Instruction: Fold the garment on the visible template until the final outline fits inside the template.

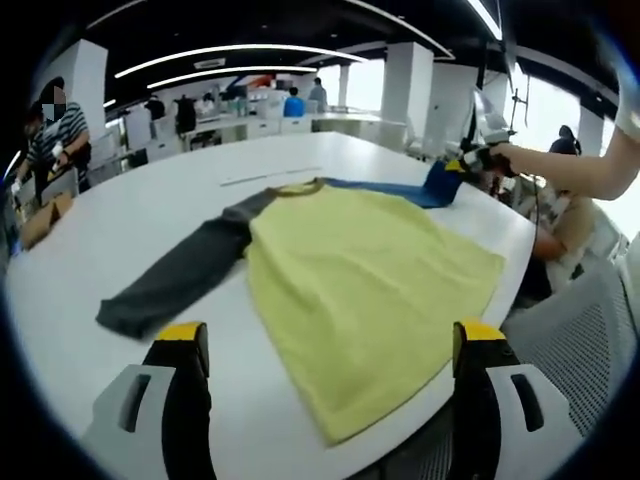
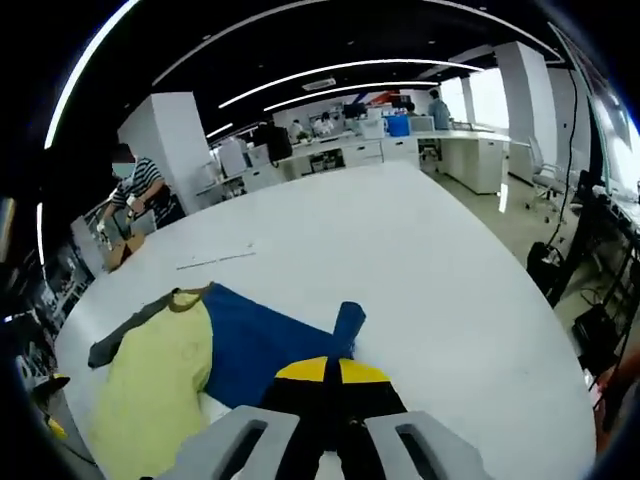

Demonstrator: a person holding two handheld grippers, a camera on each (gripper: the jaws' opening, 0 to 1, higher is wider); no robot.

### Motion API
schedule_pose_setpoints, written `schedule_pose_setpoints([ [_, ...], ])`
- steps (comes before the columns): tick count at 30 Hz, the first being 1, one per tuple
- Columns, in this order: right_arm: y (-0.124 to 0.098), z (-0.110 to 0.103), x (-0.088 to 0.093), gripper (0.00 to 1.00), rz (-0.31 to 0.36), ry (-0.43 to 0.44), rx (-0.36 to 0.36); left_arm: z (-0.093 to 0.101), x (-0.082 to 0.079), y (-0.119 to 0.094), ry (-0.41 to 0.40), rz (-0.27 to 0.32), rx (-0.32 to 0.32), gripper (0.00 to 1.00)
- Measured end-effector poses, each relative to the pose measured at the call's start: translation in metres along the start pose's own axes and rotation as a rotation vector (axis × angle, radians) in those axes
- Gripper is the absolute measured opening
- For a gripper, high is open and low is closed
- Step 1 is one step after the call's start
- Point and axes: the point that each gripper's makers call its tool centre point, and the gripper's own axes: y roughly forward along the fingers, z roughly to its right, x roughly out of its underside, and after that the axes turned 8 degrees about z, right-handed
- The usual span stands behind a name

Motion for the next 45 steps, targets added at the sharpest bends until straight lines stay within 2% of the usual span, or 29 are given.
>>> schedule_pose_setpoints([
  [9, 0.016, -0.013, -0.017, 0.00, 0.010, 0.024, -0.022, 0.001, 0.002, -0.001, 0.009, -0.007, 0.003, 0.98],
  [11, 0.016, -0.025, -0.018, 0.00, 0.013, 0.024, -0.026, 0.000, 0.002, -0.001, 0.011, -0.001, -0.001, 0.98],
  [13, 0.020, -0.028, -0.019, 0.00, 0.014, 0.013, -0.031, 0.001, 0.001, -0.001, 0.009, 0.005, 0.000, 0.98],
  [16, 0.019, -0.045, -0.019, 0.00, 0.011, -0.006, -0.042, 0.000, 0.000, -0.002, 0.009, 0.008, -0.001, 0.99],
  [21, 0.020, -0.063, -0.022, 0.00, 0.007, -0.021, -0.065, -0.001, 0.002, -0.003, 0.010, 0.005, -0.006, 0.99],
  [30, 0.033, -0.082, -0.029, 0.00, 0.004, -0.047, -0.102, 0.003, 0.008, -0.003, 0.000, -0.004, 0.001, 0.98],
  [45, 0.052, -0.119, -0.039, 0.00, -0.004, -0.079, -0.170, 0.005, 0.007, 0.000, -0.002, -0.002, 0.019, 0.98],
])
